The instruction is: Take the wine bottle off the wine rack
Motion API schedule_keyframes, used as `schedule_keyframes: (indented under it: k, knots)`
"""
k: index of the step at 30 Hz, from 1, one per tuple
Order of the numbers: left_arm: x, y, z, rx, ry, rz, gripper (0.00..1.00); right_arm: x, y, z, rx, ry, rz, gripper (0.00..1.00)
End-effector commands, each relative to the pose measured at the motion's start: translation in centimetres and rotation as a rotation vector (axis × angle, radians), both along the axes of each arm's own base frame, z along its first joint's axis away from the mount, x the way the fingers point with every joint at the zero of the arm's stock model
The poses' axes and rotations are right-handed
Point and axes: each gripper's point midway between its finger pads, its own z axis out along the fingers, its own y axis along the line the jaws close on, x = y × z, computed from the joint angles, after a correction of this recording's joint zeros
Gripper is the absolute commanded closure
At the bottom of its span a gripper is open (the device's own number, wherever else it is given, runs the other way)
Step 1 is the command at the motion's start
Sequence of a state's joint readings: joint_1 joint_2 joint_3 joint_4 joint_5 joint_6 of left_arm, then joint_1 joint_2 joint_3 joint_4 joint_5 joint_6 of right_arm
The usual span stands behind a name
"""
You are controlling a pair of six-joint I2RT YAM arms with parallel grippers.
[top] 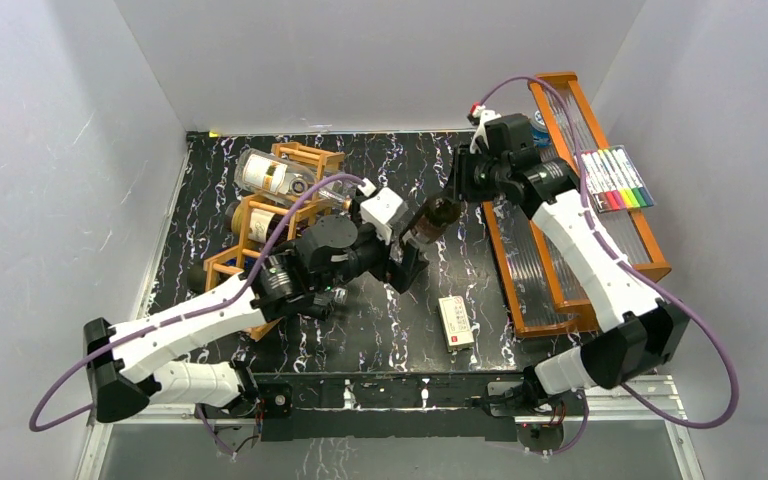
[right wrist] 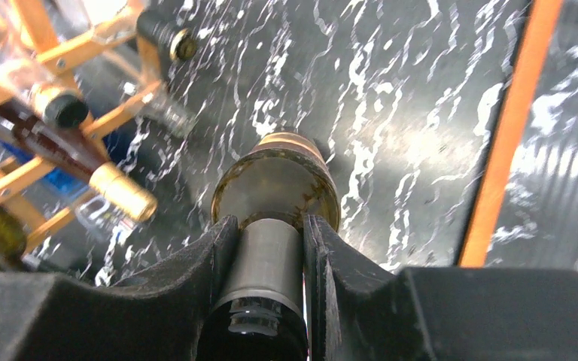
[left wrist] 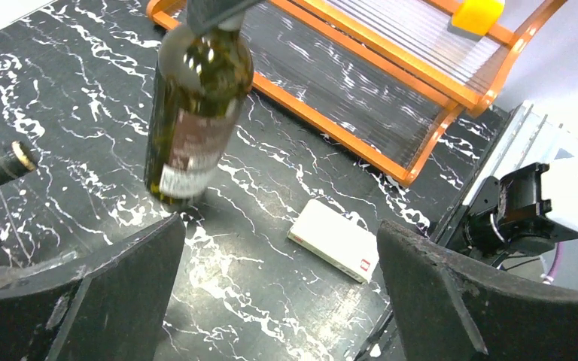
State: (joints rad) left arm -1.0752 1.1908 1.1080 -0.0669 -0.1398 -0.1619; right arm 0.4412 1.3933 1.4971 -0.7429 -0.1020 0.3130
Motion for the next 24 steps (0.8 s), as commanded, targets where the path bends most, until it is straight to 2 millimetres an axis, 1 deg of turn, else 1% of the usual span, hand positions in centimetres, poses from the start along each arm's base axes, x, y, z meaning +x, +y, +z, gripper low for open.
schedule_keyframes:
  k: [1, 3, 6, 8, 9, 10, 13, 16, 17, 18, 21, 24]
  knots:
    - [-0.3, 3.1, 3.0, -0.039, 0.027, 0.100, 0.02, 5.8, -1.1, 5.9, -0.060, -0.243, -0.109, 1.00]
    - [-0.4, 4.0, 4.1, -0.056, 0.025, 0.122, 0.02, 7.7, -1.7, 6.3, -0.117, -0.270, -0.145, 1.00]
    - [-0.7, 5.0, 5.8, -0.082, 0.024, 0.140, 0.02, 10.4, -2.2, 6.4, -0.195, -0.295, -0.185, 1.00]
    - [-0.9, 5.6, 6.5, -0.090, 0.024, 0.151, 0.02, 12.0, -2.3, 6.3, -0.241, -0.302, -0.203, 1.00]
    - [-0.9, 6.0, 6.8, -0.093, 0.022, 0.158, 0.02, 12.6, -2.4, 6.6, -0.258, -0.309, -0.212, 1.00]
    - [-1.0, 6.2, 7.0, -0.096, 0.019, 0.163, 0.02, 13.6, -2.3, 5.9, -0.282, -0.296, -0.214, 1.00]
    - [-1.1, 7.1, 7.5, -0.102, 0.010, 0.183, 0.02, 15.8, -2.2, 5.9, -0.332, -0.302, -0.229, 1.00]
    - [-1.0, 8.0, 7.8, -0.094, -0.003, 0.204, 0.02, 17.7, -2.2, 5.4, -0.367, -0.294, -0.236, 1.00]
    - [-1.0, 8.2, 7.9, -0.089, -0.007, 0.211, 0.02, 18.2, -2.2, 5.6, -0.366, -0.298, -0.237, 1.00]
    - [-1.0, 8.4, 8.0, -0.086, -0.008, 0.216, 0.02, 18.7, -2.3, 5.1, -0.370, -0.289, -0.238, 1.00]
    - [-1.0, 8.9, 8.4, -0.074, -0.016, 0.226, 0.02, 19.8, -2.3, 4.1, -0.356, -0.277, -0.230, 1.00]
    - [-1.0, 9.4, 9.0, -0.074, -0.025, 0.238, 0.02, 20.7, -2.5, 3.6, -0.338, -0.276, -0.232, 1.00]
